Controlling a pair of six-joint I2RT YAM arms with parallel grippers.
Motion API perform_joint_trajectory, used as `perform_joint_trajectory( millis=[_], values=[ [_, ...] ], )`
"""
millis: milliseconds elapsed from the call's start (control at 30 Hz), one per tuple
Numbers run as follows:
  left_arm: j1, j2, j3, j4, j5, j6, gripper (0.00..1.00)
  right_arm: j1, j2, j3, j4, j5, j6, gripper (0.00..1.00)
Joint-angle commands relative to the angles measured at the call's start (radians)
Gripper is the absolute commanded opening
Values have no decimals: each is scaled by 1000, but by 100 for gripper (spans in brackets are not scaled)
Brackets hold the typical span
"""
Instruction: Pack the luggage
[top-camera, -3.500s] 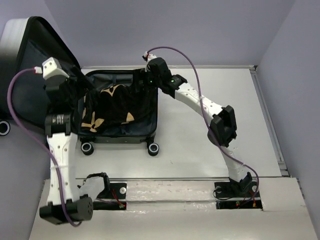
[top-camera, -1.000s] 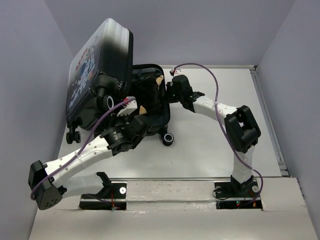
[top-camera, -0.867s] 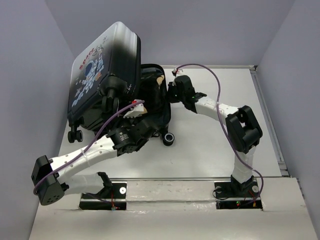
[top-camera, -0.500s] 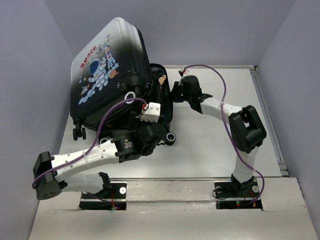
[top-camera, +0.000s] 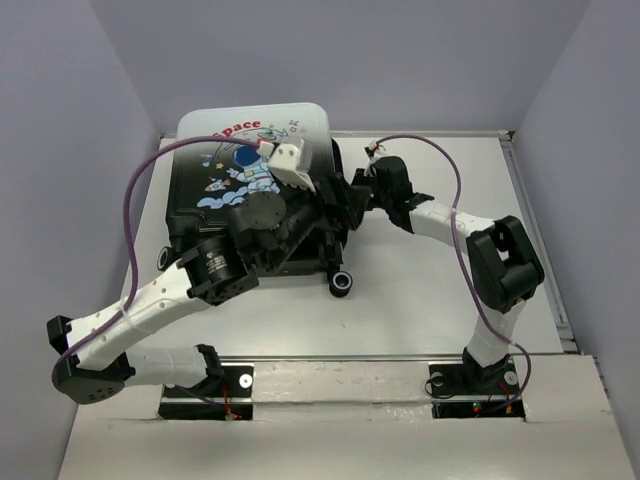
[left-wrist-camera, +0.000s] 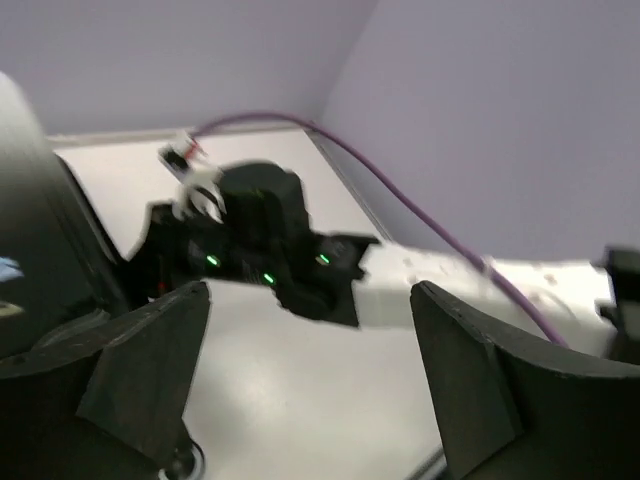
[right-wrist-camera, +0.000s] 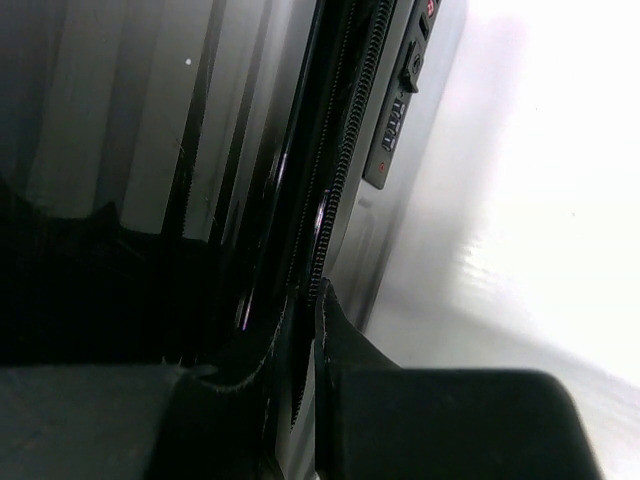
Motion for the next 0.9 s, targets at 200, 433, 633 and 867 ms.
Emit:
perform_joint_trajectory(
  millis=[200, 433, 633, 867],
  values=[
    [829, -44, -27, -68, 329, -129, 84, 3, -223, -41, -206, -31, -100, 13],
    [1374, -14, -153, -11, 736, -252, 79, -53, -328, -91, -304, 1, -117, 59],
    [1554, 81, -282, 61, 810, -303, 62, -76, -394, -147, -301, 29, -116, 10],
    [1582, 239, -328, 75, 724, -257, 27, -76, -280, -102, -274, 24, -77, 7]
  ],
)
